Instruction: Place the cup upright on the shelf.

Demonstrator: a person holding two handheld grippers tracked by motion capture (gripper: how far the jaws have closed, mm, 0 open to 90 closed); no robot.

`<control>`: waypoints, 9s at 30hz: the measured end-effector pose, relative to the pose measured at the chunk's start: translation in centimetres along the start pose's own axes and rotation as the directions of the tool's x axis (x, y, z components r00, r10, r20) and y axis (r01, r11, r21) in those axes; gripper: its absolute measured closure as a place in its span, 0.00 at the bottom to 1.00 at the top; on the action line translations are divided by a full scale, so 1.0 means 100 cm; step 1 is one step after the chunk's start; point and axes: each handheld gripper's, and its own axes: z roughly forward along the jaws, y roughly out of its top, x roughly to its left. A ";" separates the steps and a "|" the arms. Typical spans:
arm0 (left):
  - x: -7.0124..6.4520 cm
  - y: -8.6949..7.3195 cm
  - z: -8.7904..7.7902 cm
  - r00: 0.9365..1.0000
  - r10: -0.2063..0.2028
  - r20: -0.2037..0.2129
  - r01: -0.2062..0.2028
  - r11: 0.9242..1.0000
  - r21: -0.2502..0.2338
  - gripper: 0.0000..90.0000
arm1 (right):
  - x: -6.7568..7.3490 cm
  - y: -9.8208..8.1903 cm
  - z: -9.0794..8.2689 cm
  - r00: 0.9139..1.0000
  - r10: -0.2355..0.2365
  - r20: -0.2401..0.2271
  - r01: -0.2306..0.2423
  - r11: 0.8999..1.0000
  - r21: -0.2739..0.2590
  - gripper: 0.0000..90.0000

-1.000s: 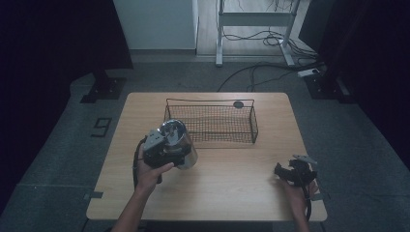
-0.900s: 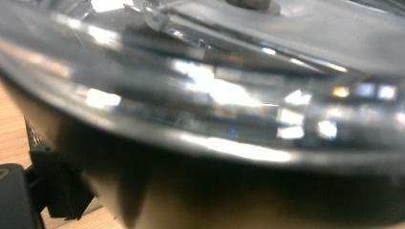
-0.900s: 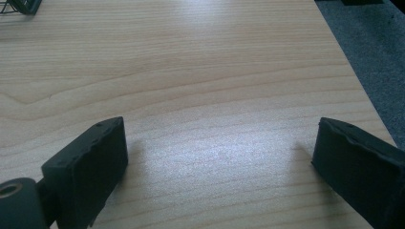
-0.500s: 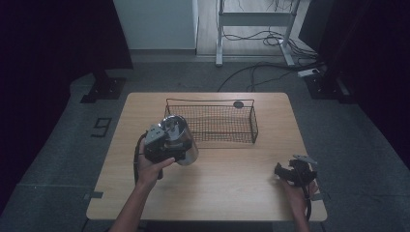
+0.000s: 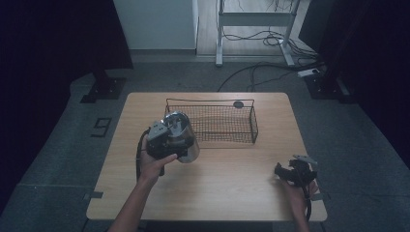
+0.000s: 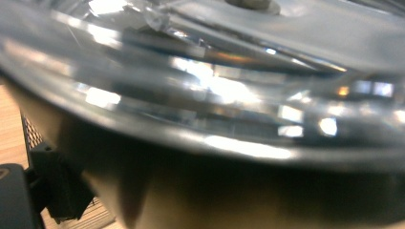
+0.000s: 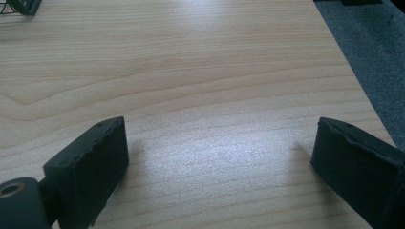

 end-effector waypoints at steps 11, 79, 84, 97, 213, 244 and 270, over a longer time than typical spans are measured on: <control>0.004 0.008 0.007 1.000 -0.019 -0.009 0.019 1.000 -0.004 0.04 | 0.000 0.000 0.000 1.000 -0.001 -0.002 0.001 1.000 0.000 0.06; 0.019 0.053 0.066 0.995 -0.010 -0.098 0.013 0.999 0.036 0.04 | 0.000 0.000 0.000 1.000 -0.003 -0.001 0.003 1.000 -0.008 0.08; 0.020 0.056 0.069 0.995 -0.005 -0.103 0.009 0.999 0.041 0.04 | 0.000 0.000 0.000 1.000 -0.003 0.001 0.003 1.000 -0.009 0.08; 0.017 0.067 0.080 0.994 0.016 -0.107 -0.012 0.999 0.042 0.04 | 0.000 0.000 0.000 1.000 -0.001 0.001 0.001 1.000 -0.010 0.09; 0.034 0.017 0.162 0.988 0.073 -0.139 -0.060 0.993 0.098 0.00 | 0.000 0.000 -0.001 1.000 0.000 0.000 0.000 1.000 -0.009 0.09; 0.016 -0.011 0.071 0.996 0.079 -0.052 -0.076 0.996 0.056 0.03 | 0.000 0.000 0.000 1.000 0.000 0.002 0.000 1.000 -0.009 0.10; 0.031 -0.095 0.001 0.998 0.003 -0.062 0.007 0.988 0.151 0.06 | 0.000 0.000 -0.001 1.000 0.000 0.002 0.000 1.000 -0.011 0.10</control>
